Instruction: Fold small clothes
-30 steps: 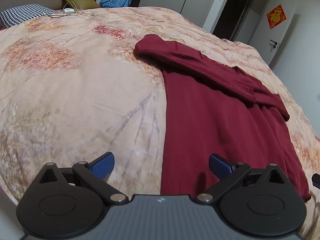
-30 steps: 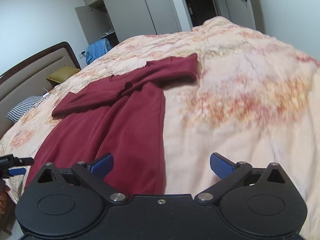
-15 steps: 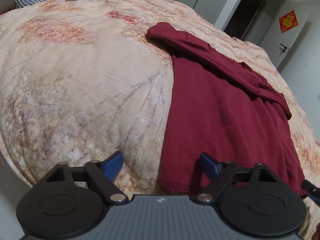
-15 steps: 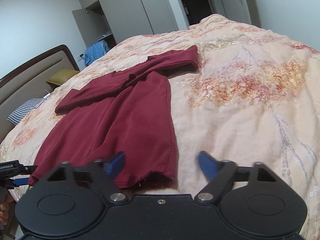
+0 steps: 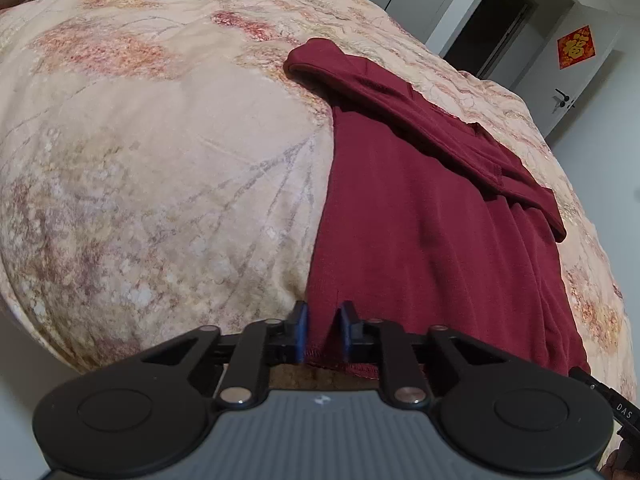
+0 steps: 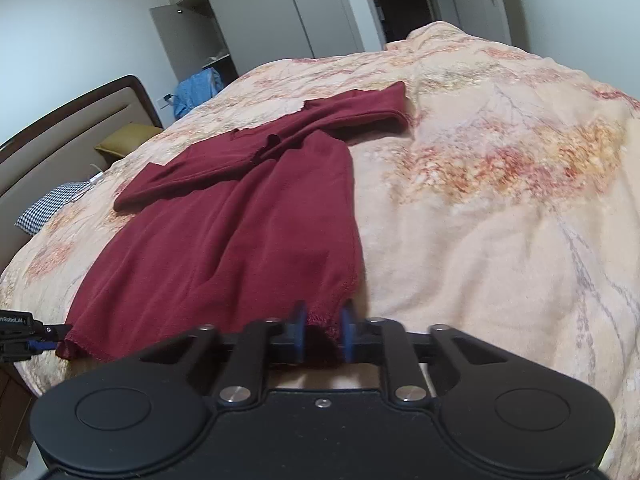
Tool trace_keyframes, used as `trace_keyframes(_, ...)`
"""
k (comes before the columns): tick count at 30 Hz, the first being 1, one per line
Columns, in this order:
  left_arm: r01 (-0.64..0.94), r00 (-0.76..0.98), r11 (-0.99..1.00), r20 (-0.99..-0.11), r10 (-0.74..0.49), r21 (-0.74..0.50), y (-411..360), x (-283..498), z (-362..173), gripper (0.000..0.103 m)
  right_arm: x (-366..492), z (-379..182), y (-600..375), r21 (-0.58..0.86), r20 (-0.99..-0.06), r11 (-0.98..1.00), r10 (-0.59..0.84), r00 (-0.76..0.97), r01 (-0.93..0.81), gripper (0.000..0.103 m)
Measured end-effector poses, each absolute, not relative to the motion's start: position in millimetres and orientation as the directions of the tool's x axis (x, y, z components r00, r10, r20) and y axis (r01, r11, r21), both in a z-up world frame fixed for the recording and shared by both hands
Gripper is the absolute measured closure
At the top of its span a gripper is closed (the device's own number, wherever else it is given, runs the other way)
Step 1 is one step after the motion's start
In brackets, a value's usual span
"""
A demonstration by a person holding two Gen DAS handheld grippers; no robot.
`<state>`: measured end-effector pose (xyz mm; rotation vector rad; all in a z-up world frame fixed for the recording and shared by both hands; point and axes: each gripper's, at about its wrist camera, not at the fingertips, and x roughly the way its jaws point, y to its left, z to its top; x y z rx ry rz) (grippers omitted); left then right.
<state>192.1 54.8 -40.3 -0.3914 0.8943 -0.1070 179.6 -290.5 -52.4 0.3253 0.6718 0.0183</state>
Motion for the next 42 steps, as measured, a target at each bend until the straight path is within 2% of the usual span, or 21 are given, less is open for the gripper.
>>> trace_keyframes(1,-0.067,0.629,0.923,-0.734,-0.255,-0.379,54.0,190.9,-38.6,0.098,179.1,-50.4,-289.7,0.299,-0.604,0.951,0.122,0.788,0.082,0.092)
trace_keyframes(11,-0.052,0.749,0.936,-0.633,-0.195,-0.349,70.1,169.7,7.9,0.099,153.2,-10.2,-292.6,0.250,-0.529,0.968,0.117,0.840,0.023,0.096)
trace_keyframes(16,-0.037,0.777,0.929,-0.595,-0.204,-0.368,78.8,150.4,24.3,0.099,128.4,9.8,-292.0,0.236,-0.511,0.972,0.124,0.850,0.000,0.097)
trace_keyframes(21,-0.032,0.769,0.931,-0.604,-0.210,-0.364,81.3,125.0,16.9,0.099,97.9,14.6,-287.3,0.192,-0.517,0.981,0.100,0.850,0.002,0.097)
trace_keyframes(26,-0.049,0.743,0.926,-0.633,-0.217,-0.375,86.5,112.3,-4.8,0.099,81.8,-4.9,-285.9,0.186,-0.561,0.982,0.081,0.824,0.030,0.097)
trace_keyframes(34,-0.037,0.740,0.939,-0.641,-0.204,-0.341,76.0,113.0,-8.2,0.099,86.0,-20.8,-269.2,0.112,-0.594,0.993,0.032,0.804,0.043,0.096)
trace_keyframes(42,-0.056,0.723,0.941,-0.663,-0.192,-0.333,76.2,114.8,-21.6,0.098,90.1,-31.9,-273.2,0.112,-0.625,0.993,0.032,0.780,0.049,0.093)
